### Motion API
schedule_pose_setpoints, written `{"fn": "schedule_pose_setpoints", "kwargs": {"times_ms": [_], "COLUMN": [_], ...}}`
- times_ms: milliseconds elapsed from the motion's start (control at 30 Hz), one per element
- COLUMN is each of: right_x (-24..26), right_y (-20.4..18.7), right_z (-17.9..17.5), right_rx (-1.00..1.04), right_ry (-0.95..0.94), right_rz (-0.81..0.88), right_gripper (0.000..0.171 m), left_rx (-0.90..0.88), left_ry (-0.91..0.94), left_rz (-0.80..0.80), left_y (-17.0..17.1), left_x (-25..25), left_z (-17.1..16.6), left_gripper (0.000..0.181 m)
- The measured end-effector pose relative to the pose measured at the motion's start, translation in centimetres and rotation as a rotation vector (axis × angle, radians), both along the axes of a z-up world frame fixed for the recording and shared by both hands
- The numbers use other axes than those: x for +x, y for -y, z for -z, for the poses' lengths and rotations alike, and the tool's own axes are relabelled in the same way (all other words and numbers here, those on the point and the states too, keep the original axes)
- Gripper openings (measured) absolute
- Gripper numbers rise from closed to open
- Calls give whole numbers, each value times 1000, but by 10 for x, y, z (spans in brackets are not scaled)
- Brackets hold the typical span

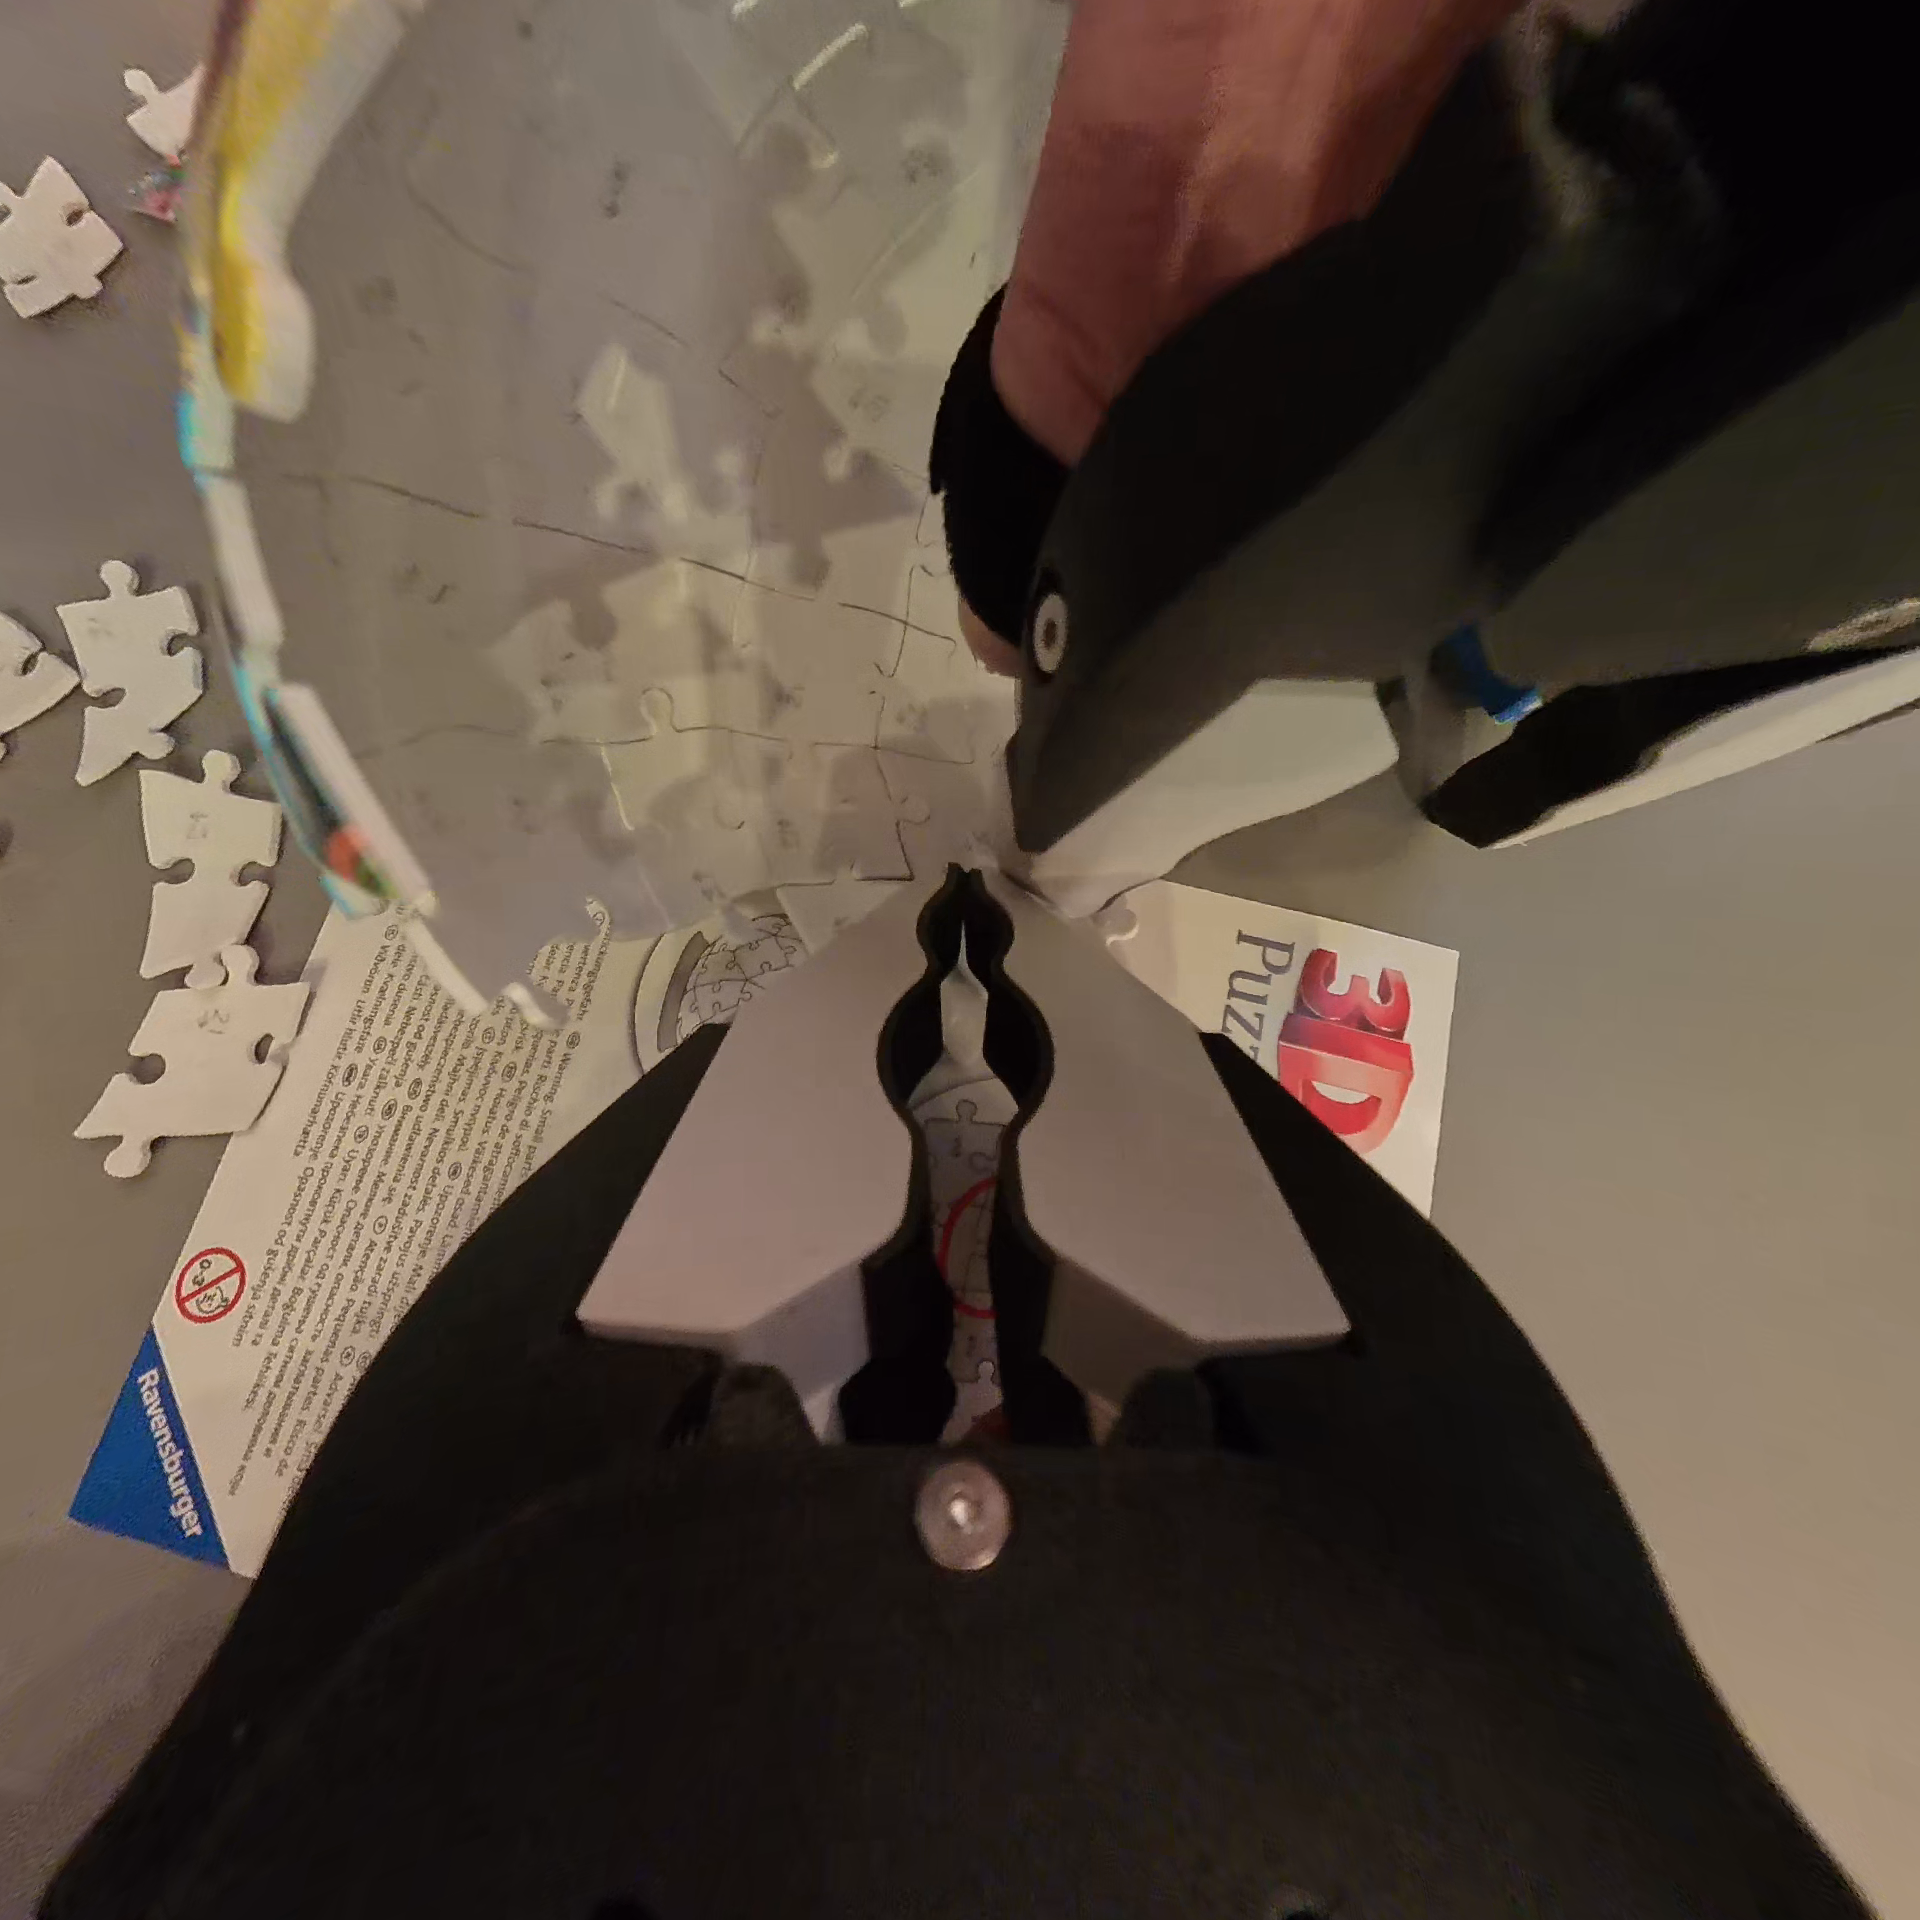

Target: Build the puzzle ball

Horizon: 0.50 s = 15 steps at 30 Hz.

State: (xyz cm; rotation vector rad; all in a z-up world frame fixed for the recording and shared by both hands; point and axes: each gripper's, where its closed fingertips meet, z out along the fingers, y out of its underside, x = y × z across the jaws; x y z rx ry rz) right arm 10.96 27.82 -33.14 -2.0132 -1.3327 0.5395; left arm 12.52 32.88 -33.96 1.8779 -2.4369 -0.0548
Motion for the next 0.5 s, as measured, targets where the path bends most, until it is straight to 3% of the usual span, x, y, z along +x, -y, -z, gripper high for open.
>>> {"fn": "schedule_pose_setpoints", "kwargs": {"times_ms": [267,500], "right_x": [12,19], "right_y": [-1,5], "right_z": [-23,-25], "right_rx": [-6,-7], "right_ry": [-116,-83], "right_rz": [23,44], "right_gripper": [0,0], "left_rx": [1,-2], "left_ry": [4,17], "left_rz": [2,0], "left_y": [0,0], "left_x": [1,1], "left_z": [0,0], "left_gripper": [79,79]}}
